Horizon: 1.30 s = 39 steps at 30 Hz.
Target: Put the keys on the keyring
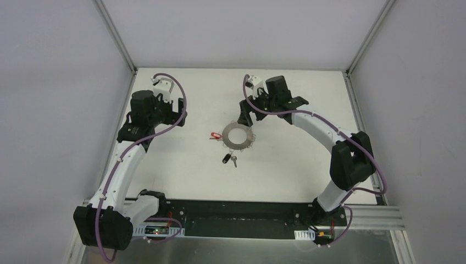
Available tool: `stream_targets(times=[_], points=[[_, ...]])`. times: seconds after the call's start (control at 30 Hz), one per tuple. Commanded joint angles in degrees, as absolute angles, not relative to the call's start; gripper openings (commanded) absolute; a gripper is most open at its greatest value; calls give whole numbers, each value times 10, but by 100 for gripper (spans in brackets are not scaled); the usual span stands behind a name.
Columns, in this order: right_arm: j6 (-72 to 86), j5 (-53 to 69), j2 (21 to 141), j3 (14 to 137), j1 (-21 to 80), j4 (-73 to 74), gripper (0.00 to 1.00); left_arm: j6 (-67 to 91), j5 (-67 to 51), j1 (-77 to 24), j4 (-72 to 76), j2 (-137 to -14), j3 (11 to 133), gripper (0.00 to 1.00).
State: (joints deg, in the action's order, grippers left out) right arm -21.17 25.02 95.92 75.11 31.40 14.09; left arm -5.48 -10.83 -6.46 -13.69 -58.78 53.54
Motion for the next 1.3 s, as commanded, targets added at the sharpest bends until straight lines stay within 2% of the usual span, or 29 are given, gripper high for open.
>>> stream_targets(times=[0.0, 0.17, 0.37, 0.57, 0.97, 1.27], points=[[-141, 287, 961, 758, 294, 93, 100, -40, -147, -47, -109, -578, 526, 99], [-171, 326, 1052, 838, 291, 175, 100, -21, -163, -44, -93, -594, 514, 99], [-198, 168, 1119, 842, 332, 153, 100, -24, -164, -44, -131, -615, 533, 99], [-223, 77, 1176, 860, 345, 149, 100, -29, -154, -44, -145, -623, 541, 99], [-276, -36, 1219, 864, 346, 134, 100, -22, -169, -44, -142, -625, 538, 99], [-289, -68, 1239, 899, 328, 137, 100, -20, -172, -44, -147, -634, 542, 99]])
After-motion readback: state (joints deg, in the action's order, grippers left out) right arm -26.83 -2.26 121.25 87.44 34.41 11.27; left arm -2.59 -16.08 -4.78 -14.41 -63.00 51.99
